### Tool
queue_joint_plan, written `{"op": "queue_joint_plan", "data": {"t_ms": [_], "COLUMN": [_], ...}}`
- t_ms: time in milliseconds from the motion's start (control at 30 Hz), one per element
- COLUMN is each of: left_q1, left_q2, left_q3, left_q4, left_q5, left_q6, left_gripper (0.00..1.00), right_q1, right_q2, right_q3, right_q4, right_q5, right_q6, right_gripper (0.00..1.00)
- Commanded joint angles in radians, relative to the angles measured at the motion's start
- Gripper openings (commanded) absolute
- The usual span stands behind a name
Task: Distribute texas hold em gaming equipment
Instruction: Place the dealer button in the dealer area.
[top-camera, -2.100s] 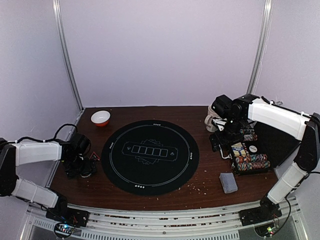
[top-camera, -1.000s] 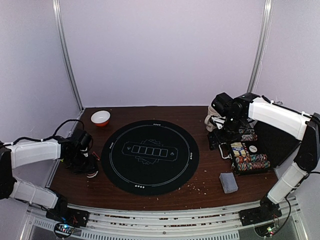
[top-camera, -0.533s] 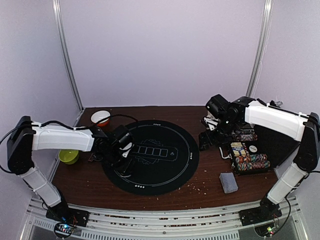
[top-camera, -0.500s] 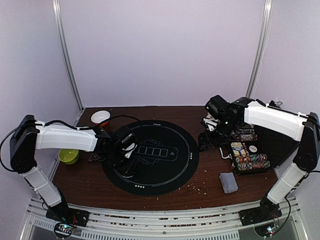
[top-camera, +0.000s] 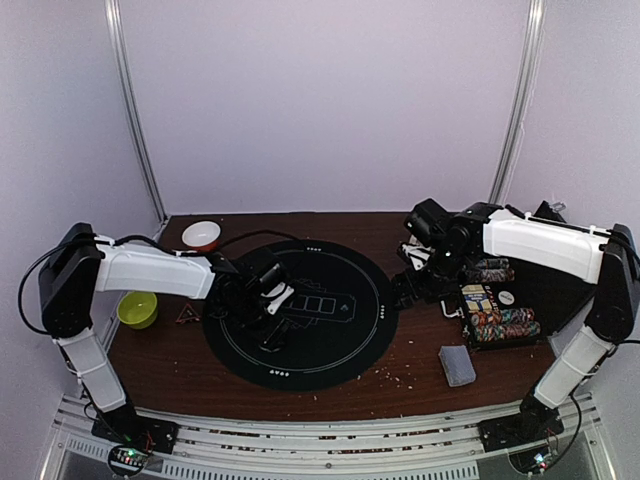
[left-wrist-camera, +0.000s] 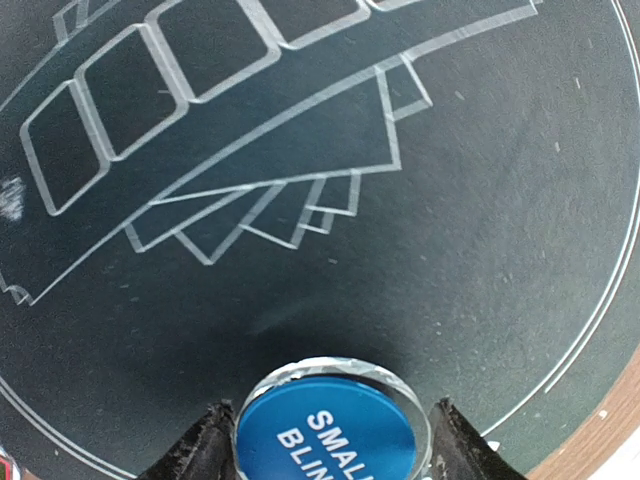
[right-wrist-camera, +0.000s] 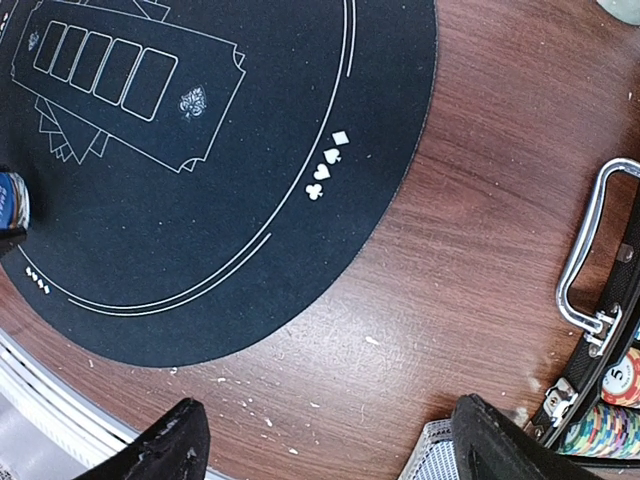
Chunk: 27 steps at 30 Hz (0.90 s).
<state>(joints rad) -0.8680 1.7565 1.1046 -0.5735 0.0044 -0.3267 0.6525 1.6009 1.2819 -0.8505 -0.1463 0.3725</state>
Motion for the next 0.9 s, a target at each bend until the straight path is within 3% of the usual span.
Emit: {"op": "queue_joint_plan", "data": {"t_ms": [0, 267, 867], "left_q1": [-0.051, -0.125, -0.123], "left_q2": [0.038, 0.106, 0.102], "left_q3": [0.035, 0.117, 0.145], "left_q4": [0.008, 0.003, -0.078], "left_q5": [0.046, 0.033, -0.022], "left_q6": [0.1, 0.132, 0.177], "left_gripper": [0.17, 0.18, 0.18], "right_q1": [0.009, 0.015, 0.015], "right_q2": [0.017, 0.016, 0.007], "right_q3": [-0.003, -0.004, 0.003], "right_q4": [-0.001, -0.007, -0.023], "right_q5": [-0.006, 0.002, 0.029], "right_q6": [0.01, 0.013, 0.009], "right_gripper": [0.86, 0.86, 0.86]}}
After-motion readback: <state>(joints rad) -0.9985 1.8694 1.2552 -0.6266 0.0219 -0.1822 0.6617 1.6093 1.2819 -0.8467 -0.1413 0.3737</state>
